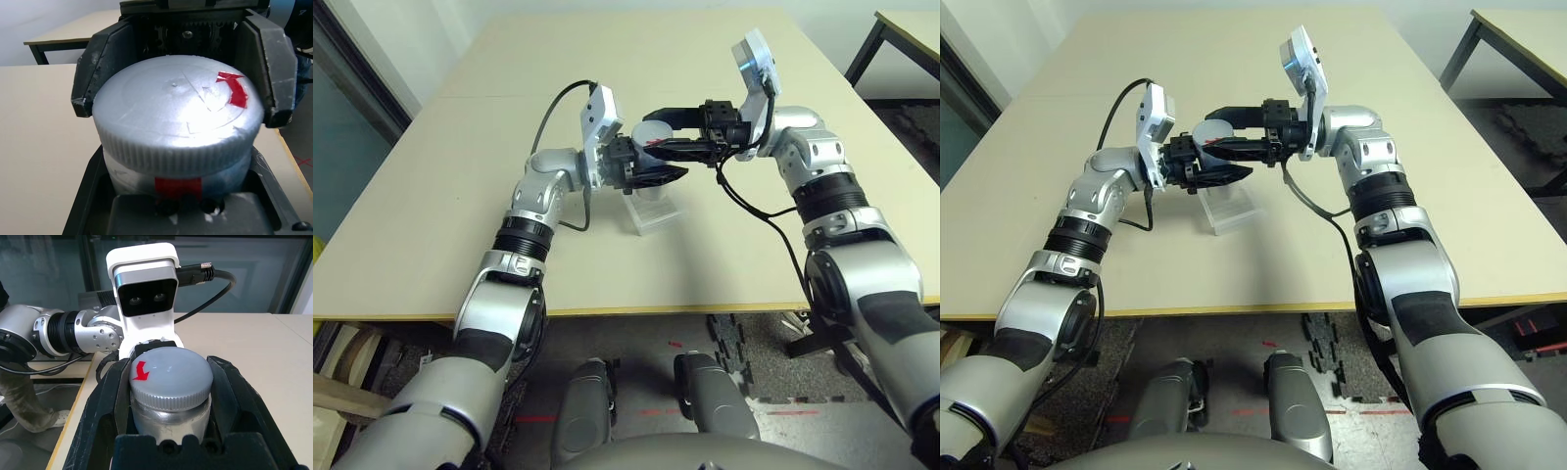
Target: Pour the medicine from the bottle into the box.
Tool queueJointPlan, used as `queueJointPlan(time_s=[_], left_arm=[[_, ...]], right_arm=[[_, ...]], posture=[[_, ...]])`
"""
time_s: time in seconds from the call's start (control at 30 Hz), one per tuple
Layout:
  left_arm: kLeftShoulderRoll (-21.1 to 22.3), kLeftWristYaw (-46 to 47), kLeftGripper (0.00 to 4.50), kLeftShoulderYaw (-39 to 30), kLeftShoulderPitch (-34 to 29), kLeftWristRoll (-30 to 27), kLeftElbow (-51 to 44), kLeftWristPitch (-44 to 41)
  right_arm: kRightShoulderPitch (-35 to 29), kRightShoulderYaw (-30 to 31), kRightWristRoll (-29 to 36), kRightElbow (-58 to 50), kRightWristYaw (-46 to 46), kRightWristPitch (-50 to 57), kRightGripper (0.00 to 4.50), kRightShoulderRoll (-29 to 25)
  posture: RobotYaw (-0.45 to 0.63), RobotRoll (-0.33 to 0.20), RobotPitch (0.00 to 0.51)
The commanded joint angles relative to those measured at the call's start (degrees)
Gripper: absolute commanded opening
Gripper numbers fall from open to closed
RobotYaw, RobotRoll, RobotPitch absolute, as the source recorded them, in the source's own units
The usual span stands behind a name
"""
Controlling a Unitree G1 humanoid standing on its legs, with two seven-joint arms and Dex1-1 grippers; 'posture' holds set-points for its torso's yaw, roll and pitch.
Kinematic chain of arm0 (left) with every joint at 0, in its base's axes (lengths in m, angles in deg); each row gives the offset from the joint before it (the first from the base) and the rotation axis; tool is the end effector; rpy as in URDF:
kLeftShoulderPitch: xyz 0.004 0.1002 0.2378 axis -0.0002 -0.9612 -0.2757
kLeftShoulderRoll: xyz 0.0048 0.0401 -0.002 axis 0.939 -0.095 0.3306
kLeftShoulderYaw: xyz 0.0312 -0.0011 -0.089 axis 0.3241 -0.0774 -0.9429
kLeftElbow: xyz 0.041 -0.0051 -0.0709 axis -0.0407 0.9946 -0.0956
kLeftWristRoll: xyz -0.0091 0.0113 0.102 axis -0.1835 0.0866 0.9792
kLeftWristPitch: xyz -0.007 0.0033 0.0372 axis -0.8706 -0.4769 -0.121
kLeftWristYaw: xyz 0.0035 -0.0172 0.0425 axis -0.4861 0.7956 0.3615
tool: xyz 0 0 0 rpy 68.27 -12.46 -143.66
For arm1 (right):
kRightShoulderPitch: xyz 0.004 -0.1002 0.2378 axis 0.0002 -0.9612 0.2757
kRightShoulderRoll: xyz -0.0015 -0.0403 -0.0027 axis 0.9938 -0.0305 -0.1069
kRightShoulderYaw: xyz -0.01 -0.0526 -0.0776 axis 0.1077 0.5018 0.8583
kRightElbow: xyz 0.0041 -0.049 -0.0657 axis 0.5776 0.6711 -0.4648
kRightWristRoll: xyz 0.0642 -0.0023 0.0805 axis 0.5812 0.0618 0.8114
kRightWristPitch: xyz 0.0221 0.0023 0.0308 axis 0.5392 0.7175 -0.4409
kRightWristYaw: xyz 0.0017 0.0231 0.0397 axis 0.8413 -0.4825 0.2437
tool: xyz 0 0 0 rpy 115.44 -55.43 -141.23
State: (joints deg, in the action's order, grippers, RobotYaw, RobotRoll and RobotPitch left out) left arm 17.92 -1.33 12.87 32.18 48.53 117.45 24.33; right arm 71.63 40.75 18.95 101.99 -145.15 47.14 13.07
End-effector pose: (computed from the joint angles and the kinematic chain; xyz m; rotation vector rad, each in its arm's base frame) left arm 0.3453 0.1438 0.1834 0.1151 -0.1137 -1.3667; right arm 0.3649 -0.1494 0.2215 -0.0715 -0.1502 1.6096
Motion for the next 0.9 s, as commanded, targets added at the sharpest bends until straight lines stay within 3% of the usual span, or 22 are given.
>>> queueJointPlan(time_s=[0.03,0.13,0.4,0.9], left_arm=[[1.1,2.5,2.67,-1.6,0.3,-0.3,0.9,-1.8],[1.1,2.3,2.67,-1.6,-0.1,-0.5,0.2,-2.3],[1.1,2.3,2.67,-1.5,-0.1,-0.6,-0.1,-2.9],[1.0,2.4,2.67,-1.5,0.5,-0.4,0.9,-2.4]], right_arm=[[2.6,-0.8,0.1,3.1,-4.8,-1.7,3.55,2.4],[3.7,-2.5,-1.1,6.5,-2.0,-2.4,4.50,2.8],[4.9,-5.6,-2.8,10.7,2.4,-3.8,4.50,2.5],[5.7,-5.9,-6.0,12.5,5.5,-6.5,4.50,2.3]], posture=[[-0.22,0.000,0.084],[-0.21,0.000,0.084],[-0.22,0.000,0.084],[-0.22,0.000,0.075]])
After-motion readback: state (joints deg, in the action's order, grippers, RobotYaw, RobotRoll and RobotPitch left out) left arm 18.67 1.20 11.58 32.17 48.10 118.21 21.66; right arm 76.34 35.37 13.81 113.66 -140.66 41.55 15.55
